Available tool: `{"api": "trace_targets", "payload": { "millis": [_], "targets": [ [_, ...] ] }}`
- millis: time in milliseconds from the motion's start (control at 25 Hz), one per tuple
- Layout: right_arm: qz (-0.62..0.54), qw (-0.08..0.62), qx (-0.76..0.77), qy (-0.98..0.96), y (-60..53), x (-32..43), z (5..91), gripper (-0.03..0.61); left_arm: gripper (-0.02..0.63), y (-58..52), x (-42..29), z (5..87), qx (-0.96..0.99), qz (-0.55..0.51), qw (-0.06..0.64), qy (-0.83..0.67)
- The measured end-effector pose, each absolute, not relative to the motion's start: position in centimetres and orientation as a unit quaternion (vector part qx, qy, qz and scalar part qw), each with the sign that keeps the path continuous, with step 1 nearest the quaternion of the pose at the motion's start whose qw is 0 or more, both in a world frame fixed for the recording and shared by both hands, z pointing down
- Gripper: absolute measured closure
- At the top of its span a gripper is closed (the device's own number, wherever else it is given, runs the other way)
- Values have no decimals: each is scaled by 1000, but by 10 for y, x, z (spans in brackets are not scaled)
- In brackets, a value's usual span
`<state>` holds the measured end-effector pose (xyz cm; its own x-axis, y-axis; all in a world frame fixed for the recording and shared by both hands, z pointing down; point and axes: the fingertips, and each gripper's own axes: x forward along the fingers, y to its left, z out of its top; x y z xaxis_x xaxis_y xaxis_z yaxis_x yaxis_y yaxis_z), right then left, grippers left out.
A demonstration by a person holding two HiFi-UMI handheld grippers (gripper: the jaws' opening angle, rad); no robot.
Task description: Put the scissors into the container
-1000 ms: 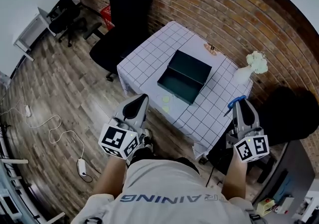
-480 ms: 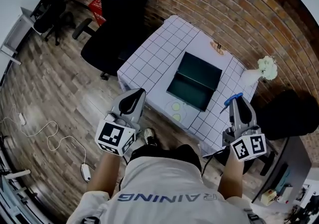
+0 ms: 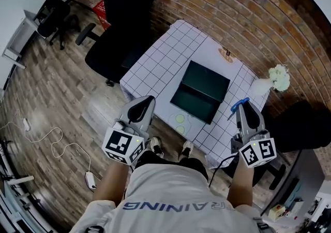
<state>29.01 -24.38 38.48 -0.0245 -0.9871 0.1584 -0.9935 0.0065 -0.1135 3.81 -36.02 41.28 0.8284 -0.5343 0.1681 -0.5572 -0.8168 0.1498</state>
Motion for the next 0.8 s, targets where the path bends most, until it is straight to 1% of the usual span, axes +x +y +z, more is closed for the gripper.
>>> {"api": "trace_targets", "payload": {
  "millis": [160, 240, 440, 600, 800],
  "targets": [
    [100, 37, 674, -731, -263, 289, 396, 488, 614, -357, 51, 414, 949, 63, 100, -291],
    [108, 58, 657, -744, -275, 281, 408, 488, 614, -354, 54, 417, 948, 66, 103, -294],
    [128, 156, 597, -776, -309, 252, 458, 488, 614, -354, 45, 426, 939, 70, 115, -317],
    [108, 249, 546, -793, -327, 222, 493, 488, 614, -353, 35, 437, 933, 76, 119, -331],
    [125, 321, 486, -803, -351, 193, 546, 488, 614, -347, 17, 457, 919, 92, 136, -359]
  ]
}}
